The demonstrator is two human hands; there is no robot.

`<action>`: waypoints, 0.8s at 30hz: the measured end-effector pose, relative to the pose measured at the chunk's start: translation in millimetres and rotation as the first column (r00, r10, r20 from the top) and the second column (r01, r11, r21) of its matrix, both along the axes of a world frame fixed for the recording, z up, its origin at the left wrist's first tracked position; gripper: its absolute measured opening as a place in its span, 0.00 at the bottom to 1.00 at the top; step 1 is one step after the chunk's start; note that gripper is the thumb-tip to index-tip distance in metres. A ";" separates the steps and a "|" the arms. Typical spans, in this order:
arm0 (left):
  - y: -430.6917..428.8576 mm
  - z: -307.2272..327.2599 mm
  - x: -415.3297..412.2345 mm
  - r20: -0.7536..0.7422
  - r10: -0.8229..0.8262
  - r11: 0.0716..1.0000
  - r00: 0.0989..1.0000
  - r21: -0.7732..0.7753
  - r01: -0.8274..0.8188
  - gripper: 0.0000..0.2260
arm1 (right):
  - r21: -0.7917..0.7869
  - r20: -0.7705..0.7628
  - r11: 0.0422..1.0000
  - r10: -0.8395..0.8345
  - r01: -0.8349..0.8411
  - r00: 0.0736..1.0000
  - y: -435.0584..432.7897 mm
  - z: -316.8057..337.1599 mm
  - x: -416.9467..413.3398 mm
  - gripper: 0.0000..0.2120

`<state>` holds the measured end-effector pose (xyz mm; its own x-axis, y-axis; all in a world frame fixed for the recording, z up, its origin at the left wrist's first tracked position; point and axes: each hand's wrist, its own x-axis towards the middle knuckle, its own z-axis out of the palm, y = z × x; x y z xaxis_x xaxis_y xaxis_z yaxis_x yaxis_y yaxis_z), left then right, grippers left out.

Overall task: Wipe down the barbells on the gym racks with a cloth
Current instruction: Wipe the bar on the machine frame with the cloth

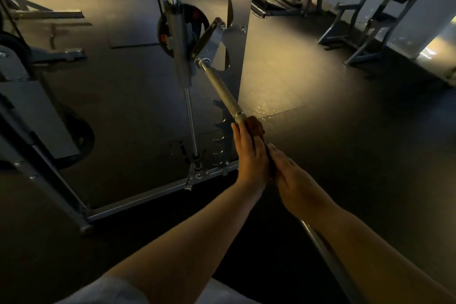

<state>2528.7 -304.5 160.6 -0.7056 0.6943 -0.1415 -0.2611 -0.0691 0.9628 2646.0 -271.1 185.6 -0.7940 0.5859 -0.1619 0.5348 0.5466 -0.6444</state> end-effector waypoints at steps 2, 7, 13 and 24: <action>-5.5 -8.8 5.6 -0.007 -0.015 1.000 1.000 0.017 0.015 0.26 | 0.006 -0.013 1.000 0.014 -0.014 1.000 4.3 1.0 -9.7 0.27; -2.1 -1.3 -15.3 0.061 -0.046 0.999 0.997 0.032 0.044 0.26 | -0.009 -0.017 1.000 0.016 -0.016 1.000 12.4 1.2 -27.4 0.27; 24.2 13.4 -65.4 0.100 -0.015 1.000 0.995 0.009 0.014 0.27 | 0.012 0.046 1.000 0.002 -0.002 0.999 22.6 4.9 -48.2 0.26; 40.1 15.5 -104.8 0.099 -0.033 0.999 0.995 0.015 0.032 0.27 | 0.073 0.076 0.997 -0.011 0.006 0.997 40.1 3.7 -95.6 0.27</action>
<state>2423.9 -264.4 176.0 -0.6657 0.7188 -0.2004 -0.3575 -0.0715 0.9312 2550.4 -230.9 189.2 -0.7759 0.6050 -0.1788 0.5858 0.5856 -0.5603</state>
